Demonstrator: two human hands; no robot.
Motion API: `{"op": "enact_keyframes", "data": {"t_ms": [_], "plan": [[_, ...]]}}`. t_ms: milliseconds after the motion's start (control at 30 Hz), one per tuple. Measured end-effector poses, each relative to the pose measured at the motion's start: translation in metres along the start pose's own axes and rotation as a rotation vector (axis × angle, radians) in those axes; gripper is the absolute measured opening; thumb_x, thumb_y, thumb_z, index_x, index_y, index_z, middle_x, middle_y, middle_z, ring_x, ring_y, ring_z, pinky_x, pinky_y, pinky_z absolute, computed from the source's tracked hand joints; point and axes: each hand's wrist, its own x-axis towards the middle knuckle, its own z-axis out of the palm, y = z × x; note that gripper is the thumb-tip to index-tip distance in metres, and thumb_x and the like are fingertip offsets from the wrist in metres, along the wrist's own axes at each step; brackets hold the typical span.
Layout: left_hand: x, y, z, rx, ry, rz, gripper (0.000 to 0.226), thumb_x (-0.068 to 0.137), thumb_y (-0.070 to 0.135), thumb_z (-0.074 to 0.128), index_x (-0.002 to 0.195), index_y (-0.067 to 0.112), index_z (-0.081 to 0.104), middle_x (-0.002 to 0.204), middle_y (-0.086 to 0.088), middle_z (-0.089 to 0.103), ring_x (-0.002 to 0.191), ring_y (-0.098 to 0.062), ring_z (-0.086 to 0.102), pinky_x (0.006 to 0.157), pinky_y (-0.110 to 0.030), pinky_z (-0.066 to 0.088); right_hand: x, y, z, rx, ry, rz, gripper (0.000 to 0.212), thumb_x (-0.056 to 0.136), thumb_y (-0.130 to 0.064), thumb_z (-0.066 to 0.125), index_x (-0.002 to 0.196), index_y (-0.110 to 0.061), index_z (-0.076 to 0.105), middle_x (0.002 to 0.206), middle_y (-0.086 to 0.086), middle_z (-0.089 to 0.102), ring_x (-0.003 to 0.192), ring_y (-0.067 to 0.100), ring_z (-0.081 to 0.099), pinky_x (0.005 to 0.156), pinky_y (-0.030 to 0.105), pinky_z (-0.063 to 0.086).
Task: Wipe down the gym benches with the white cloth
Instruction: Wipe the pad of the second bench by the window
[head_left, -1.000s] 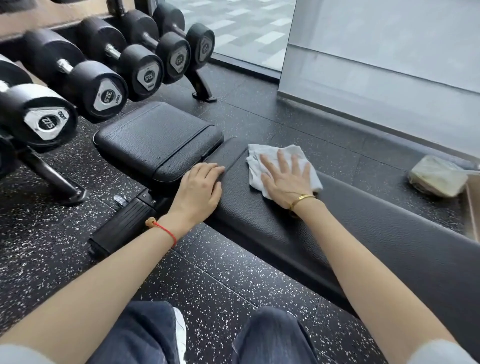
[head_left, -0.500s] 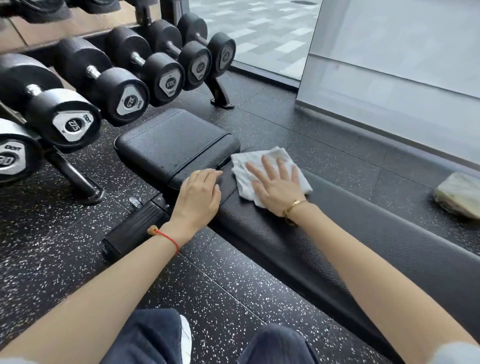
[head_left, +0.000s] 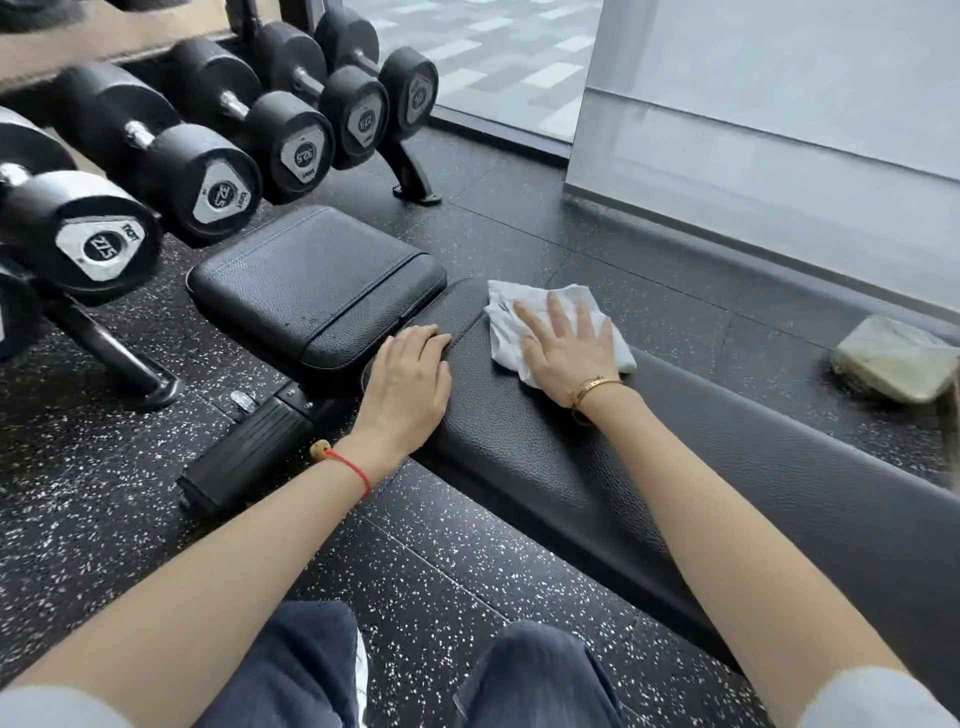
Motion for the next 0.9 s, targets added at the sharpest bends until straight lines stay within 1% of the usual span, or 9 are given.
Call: {"op": "enact_keyframes", "data": {"t_ms": [100, 200, 300, 433, 533, 667, 767, 833, 900], "plan": [[0.000, 0.004, 0.003, -0.014, -0.023, -0.023, 0.042, 0.100, 0.022, 0.043, 0.139, 0.007, 0.048, 0.147, -0.011, 0.044, 0.140, -0.026, 0.035, 0.120, -0.045, 0.021, -0.001, -0.007, -0.003, 0.006, -0.008, 0.072, 0.053, 0.102, -0.043, 0.017, 0.153, -0.046, 0.002, 0.165, 0.000, -0.007, 0.149, 0.036, -0.008, 0.115, 0.063, -0.006], [0.001, 0.006, 0.003, -0.009, -0.034, -0.030, 0.042, 0.100, 0.023, 0.044, 0.139, 0.006, 0.048, 0.146, -0.012, 0.044, 0.140, -0.027, 0.035, 0.118, -0.046, 0.022, -0.037, -0.006, 0.010, -0.009, 0.040, -0.006, 0.053, 0.101, -0.047, 0.015, 0.152, -0.049, -0.001, 0.164, -0.001, -0.010, 0.149, 0.036, -0.013, 0.115, 0.061, -0.009], [0.001, 0.006, 0.003, -0.025, -0.025, -0.031, 0.042, 0.099, 0.021, 0.046, 0.138, 0.006, 0.049, 0.144, -0.014, 0.046, 0.138, -0.029, 0.037, 0.117, -0.048, 0.024, -0.078, 0.024, 0.016, -0.052, 0.080, -0.040, 0.052, 0.100, -0.050, 0.011, 0.150, -0.052, -0.003, 0.164, -0.004, -0.010, 0.149, 0.033, -0.012, 0.117, 0.058, -0.008], [0.001, 0.008, 0.003, -0.035, -0.004, -0.033, 0.042, 0.098, 0.020, 0.049, 0.137, 0.005, 0.050, 0.142, -0.016, 0.047, 0.135, -0.032, 0.039, 0.117, -0.049, 0.025, -0.083, 0.060, 0.003, -0.022, 0.044, 0.219, 0.052, 0.102, -0.045, 0.015, 0.152, -0.049, -0.001, 0.164, -0.002, -0.007, 0.149, 0.034, -0.009, 0.116, 0.061, -0.007], [0.000, 0.009, 0.005, -0.029, 0.008, -0.044, 0.042, 0.097, 0.020, 0.048, 0.136, 0.006, 0.051, 0.141, -0.016, 0.047, 0.135, -0.033, 0.039, 0.117, -0.048, 0.025, -0.067, 0.033, -0.001, 0.007, 0.032, 0.347, 0.054, 0.102, -0.044, 0.016, 0.153, -0.045, 0.000, 0.165, 0.000, -0.006, 0.148, 0.041, -0.008, 0.113, 0.066, -0.006], [0.000, 0.009, 0.006, -0.023, -0.007, -0.056, 0.043, 0.098, 0.021, 0.046, 0.138, 0.007, 0.049, 0.143, -0.014, 0.046, 0.136, -0.031, 0.037, 0.117, -0.048, 0.024, -0.088, -0.025, 0.016, -0.025, 0.065, 0.132, 0.055, 0.101, -0.047, 0.015, 0.153, -0.044, -0.001, 0.164, 0.001, -0.007, 0.147, 0.042, -0.012, 0.111, 0.069, -0.009], [-0.002, 0.009, 0.005, -0.039, -0.003, -0.044, 0.042, 0.099, 0.019, 0.045, 0.139, 0.008, 0.049, 0.143, -0.013, 0.047, 0.137, -0.029, 0.038, 0.118, -0.049, 0.023, -0.131, -0.028, 0.028, -0.041, 0.095, 0.000, 0.054, 0.099, -0.051, 0.009, 0.151, -0.049, -0.005, 0.164, -0.002, -0.009, 0.148, 0.037, -0.016, 0.113, 0.065, -0.011], [-0.004, 0.013, 0.004, -0.060, 0.016, -0.020, 0.040, 0.099, 0.018, 0.044, 0.137, 0.009, 0.052, 0.142, -0.010, 0.049, 0.136, -0.027, 0.039, 0.118, -0.050, 0.022, -0.156, -0.002, 0.030, -0.056, 0.086, 0.000, 0.053, 0.097, -0.052, 0.003, 0.149, -0.052, -0.010, 0.164, -0.004, -0.012, 0.148, 0.033, -0.017, 0.115, 0.062, -0.010], [-0.003, 0.021, 0.002, -0.089, 0.033, 0.012, 0.038, 0.099, 0.020, 0.045, 0.135, 0.010, 0.054, 0.142, -0.009, 0.051, 0.136, -0.026, 0.041, 0.118, -0.051, 0.023, -0.170, 0.036, 0.025, -0.079, 0.091, 0.105, 0.053, 0.097, -0.051, 0.004, 0.149, -0.053, -0.009, 0.164, -0.004, -0.011, 0.149, 0.032, -0.014, 0.116, 0.060, -0.008]]}}
